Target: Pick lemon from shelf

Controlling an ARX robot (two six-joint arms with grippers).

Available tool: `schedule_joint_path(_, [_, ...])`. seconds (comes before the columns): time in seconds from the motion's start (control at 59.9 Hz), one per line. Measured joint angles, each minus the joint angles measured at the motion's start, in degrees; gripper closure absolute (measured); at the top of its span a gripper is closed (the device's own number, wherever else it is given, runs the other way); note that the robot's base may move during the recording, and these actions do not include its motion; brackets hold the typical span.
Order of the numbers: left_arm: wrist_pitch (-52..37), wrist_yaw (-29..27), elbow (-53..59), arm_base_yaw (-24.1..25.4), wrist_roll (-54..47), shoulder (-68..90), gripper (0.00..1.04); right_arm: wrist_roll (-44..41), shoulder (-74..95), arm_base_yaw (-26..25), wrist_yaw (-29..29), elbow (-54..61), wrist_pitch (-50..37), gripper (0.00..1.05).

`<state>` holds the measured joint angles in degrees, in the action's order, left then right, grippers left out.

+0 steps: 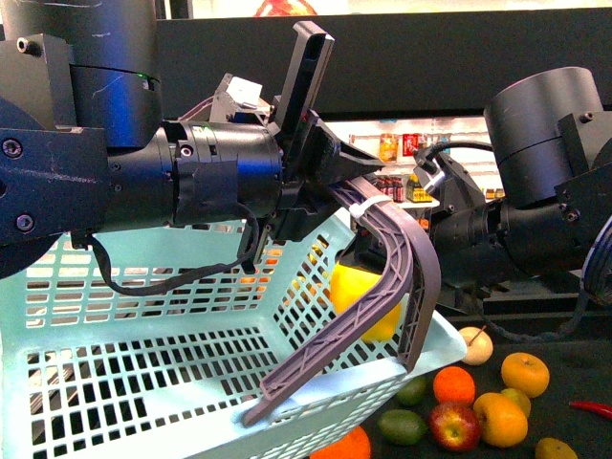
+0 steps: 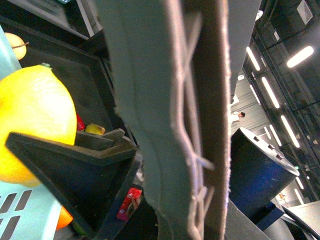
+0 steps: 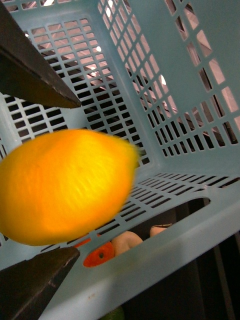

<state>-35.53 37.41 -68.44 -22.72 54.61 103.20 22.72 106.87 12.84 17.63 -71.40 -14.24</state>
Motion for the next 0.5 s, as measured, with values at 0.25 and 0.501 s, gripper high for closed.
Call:
schedule_joint_path(0.25, [0.1,0.1,0.0,-0.1,0.4,0.1,0.96,0.5,-0.1,-4.5,-0.3,-1.6,-2.3,0.07])
schedule_joint_path(0.501, [0.1,0.0,0.0,0.0,0.2,0.1,0.96,-4.0,0.9,-14.9,-7.8,-4.7,-3.8,0.07])
